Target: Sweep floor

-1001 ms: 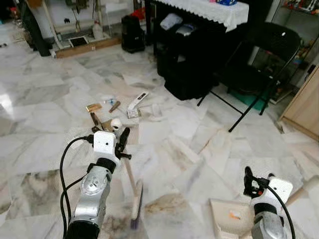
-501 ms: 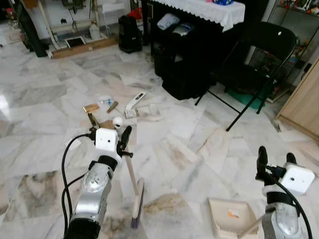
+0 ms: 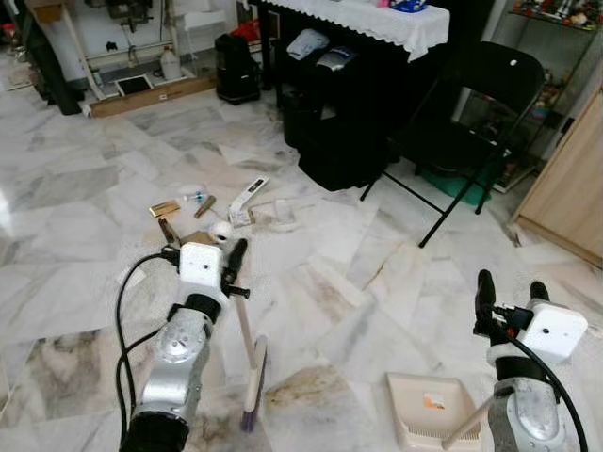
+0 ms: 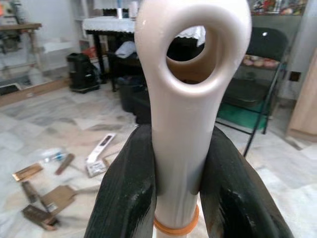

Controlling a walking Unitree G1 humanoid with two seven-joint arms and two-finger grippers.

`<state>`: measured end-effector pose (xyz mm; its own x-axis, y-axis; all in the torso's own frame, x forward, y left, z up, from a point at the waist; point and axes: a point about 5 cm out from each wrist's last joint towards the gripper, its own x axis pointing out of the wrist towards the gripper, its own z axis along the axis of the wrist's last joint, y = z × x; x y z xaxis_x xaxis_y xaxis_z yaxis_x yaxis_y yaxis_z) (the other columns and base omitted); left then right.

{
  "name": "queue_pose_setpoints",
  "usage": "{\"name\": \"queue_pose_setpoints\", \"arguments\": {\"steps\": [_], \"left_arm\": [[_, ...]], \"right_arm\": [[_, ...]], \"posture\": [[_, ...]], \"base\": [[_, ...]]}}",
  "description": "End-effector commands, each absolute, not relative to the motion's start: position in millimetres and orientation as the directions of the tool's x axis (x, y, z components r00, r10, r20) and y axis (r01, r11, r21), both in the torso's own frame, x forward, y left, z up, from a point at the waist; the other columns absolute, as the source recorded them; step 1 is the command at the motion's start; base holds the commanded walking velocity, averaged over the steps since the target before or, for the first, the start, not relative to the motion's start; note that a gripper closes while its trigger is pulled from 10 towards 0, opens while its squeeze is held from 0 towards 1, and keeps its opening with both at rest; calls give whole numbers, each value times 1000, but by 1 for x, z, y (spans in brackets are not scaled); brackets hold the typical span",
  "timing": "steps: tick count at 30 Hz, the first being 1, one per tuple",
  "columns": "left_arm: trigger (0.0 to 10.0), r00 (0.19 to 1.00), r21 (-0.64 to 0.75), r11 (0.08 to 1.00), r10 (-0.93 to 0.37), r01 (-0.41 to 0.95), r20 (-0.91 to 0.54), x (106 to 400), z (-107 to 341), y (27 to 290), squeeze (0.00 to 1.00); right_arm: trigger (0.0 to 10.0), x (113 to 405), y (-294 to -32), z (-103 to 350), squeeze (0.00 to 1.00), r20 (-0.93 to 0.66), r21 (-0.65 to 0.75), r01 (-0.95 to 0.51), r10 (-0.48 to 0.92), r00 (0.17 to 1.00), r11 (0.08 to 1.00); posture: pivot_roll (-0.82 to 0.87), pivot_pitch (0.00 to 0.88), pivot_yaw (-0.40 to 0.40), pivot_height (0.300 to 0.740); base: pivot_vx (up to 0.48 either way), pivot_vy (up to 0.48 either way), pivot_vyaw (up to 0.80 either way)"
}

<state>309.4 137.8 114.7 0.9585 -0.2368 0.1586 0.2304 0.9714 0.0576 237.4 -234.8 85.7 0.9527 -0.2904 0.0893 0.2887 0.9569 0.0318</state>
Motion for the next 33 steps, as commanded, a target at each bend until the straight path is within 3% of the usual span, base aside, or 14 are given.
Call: {"name": "queue_pose_setpoints", "arguments": {"steps": [1, 25, 33], "left_arm": [[10000, 953, 89, 973, -227, 213, 201, 311, 127, 143, 0], [10000, 959, 97, 977, -204, 188, 199, 314, 129, 150, 0], [10000, 962, 86, 980, -194, 180, 194, 314, 129, 152, 0]], "right_arm": [[10000, 240, -230, 93, 0, 106, 39, 272, -275, 956, 961], [10000, 251, -225, 117, 0, 151, 53, 254, -259, 954, 966], [10000, 252, -221, 129, 0, 175, 55, 239, -245, 954, 969]], "posture": [[47, 0, -3, 740], [51, 14, 3, 740], [42, 38, 7, 740]], "base": [[0, -281, 0], [0, -276, 0], [0, 0, 0]]}}
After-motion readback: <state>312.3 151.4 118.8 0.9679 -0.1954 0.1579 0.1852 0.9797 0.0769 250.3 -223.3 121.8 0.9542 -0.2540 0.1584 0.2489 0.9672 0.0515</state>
